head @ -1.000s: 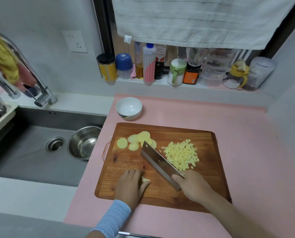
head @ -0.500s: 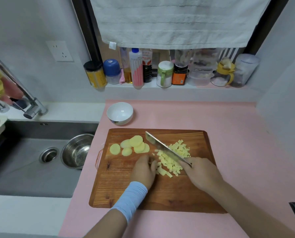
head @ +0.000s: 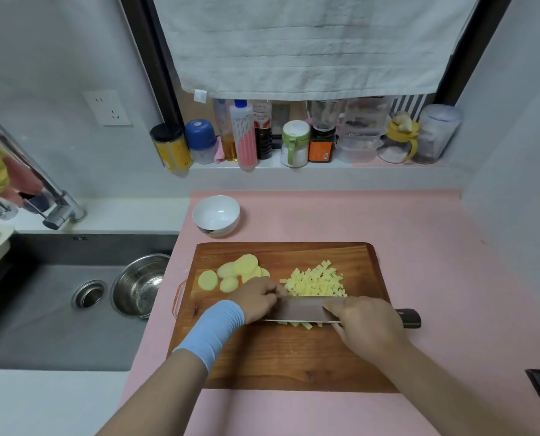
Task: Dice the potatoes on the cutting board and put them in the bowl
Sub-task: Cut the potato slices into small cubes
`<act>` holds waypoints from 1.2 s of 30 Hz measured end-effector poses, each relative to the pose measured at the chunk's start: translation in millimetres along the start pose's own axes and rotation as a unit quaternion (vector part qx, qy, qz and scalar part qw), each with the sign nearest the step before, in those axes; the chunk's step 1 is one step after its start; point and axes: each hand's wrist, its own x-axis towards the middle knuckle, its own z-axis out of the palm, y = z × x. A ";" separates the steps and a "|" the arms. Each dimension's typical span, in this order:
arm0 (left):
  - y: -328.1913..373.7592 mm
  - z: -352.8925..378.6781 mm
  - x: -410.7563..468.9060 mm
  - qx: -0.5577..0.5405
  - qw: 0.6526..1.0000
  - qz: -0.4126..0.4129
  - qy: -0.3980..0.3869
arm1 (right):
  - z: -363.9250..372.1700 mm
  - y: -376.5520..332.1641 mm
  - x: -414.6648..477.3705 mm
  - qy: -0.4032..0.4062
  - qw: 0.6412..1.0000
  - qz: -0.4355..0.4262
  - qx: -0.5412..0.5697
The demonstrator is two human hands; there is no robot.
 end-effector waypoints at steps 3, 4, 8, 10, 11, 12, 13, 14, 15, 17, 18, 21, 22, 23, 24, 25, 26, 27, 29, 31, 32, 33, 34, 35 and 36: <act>-3.3 2.0 4.8 -0.076 0.995 -0.005 0.069 | 0.9 0.1 -6.2 0.025 0.999 -0.002 0.028; -4.5 0.1 2.8 -0.105 0.983 0.004 0.153 | -0.4 1.3 -8.7 0.021 0.999 0.007 0.049; -28.8 -14.2 -2.4 -0.235 0.887 -0.070 0.392 | -4.8 -0.9 -16.2 -0.040 0.976 0.105 0.185; -44.6 -14.4 -4.5 -0.242 0.881 -0.116 0.389 | -4.9 -8.6 -17.2 -0.094 0.944 0.151 0.276; -50.3 -11.3 -6.0 -0.230 0.887 -0.127 0.380 | -2.8 -12.8 -17.8 -0.115 0.925 0.166 0.322; -53.3 -7.8 -7.6 -0.214 0.893 -0.131 0.373 | -0.7 -17.4 -18.3 -0.133 0.907 0.176 0.358; -55.3 -4.4 -8.1 -0.196 0.899 -0.130 0.370 | 1.5 -21.7 -18.2 -0.146 0.895 0.181 0.382; -55.6 -1.4 -8.4 -0.180 0.903 -0.125 0.370 | 3.8 -25.1 -17.6 -0.158 0.888 0.180 0.392; -55.2 1.0 -8.5 -0.164 0.906 -0.122 0.371 | 6.4 -28.1 -17.1 -0.169 0.886 0.177 0.393; -52.4 3.9 -8.2 -0.141 0.912 -0.133 0.362 | 11.0 -31.3 -16.5 -0.182 0.889 0.177 0.382; -51.0 4.8 -8.2 -0.133 0.915 -0.139 0.355 | 12.0 -31.4 -16.6 -0.183 0.889 0.183 0.378; -48.6 9.3 -7.4 -0.097 0.932 -0.126 0.325 | 13.0 -24.2 -15.9 -0.164 0.892 0.221 0.359; -47.7 11.1 -7.2 -0.081 0.940 -0.114 0.312 | 13.0 -20.3 -15.4 -0.156 0.895 0.234 0.346; -47.9 12.7 -6.4 -0.065 0.946 -0.101 0.300 | 13.4 -16.1 -14.4 -0.147 0.898 0.245 0.334; -48.0 14.2 -4.8 -0.046 0.952 -0.089 0.290 | 13.6 -12.9 -13.3 -0.141 0.902 0.254 0.320; -47.7 15.5 -2.9 -0.025 0.955 -0.078 0.284 | 14.4 -10.1 -12.0 -0.138 0.905 0.261 0.307; -46.1 16.7 -1.1 -0.004 0.958 -0.070 0.277 | 15.6 -8.5 -10.8 -0.136 0.907 0.265 0.297; -43.5 18.4 0.9 0.017 0.962 -0.059 0.267 | 17.2 -7.8 -9.4 -0.132 0.909 0.267 0.292; -37.0 23.4 5.2 0.049 0.971 -0.039 0.231 | 18.6 -7.0 -6.6 -0.126 0.909 0.273 0.288; -29.0 30.4 9.8 0.071 0.980 -0.020 0.186 | 18.9 -4.5 -3.2 -0.120 0.911 0.277 0.282; -24.7 34.1 12.0 0.074 0.983 -0.012 0.168 | 18.4 -1.7 -1.2 -0.122 0.911 0.278 0.280; -20.5 37.1 14.4 0.075 0.985 -0.007 0.156 | 17.6 1.6 0.6 -0.125 0.910 0.276 0.283; -16.1 39.4 16.4 0.074 0.985 -0.005 0.153 | 16.4 5.7 2.3 -0.131 0.908 0.270 0.293; -12.4 40.8 18.8 0.072 0.985 -0.006 0.155 | 15.1 10.3 3.1 -0.138 0.905 0.258 0.309; -9.1 41.9 21.5 0.065 0.984 -0.007 0.165 | 12.4 15.2 2.6 -0.143 0.902 0.246 0.324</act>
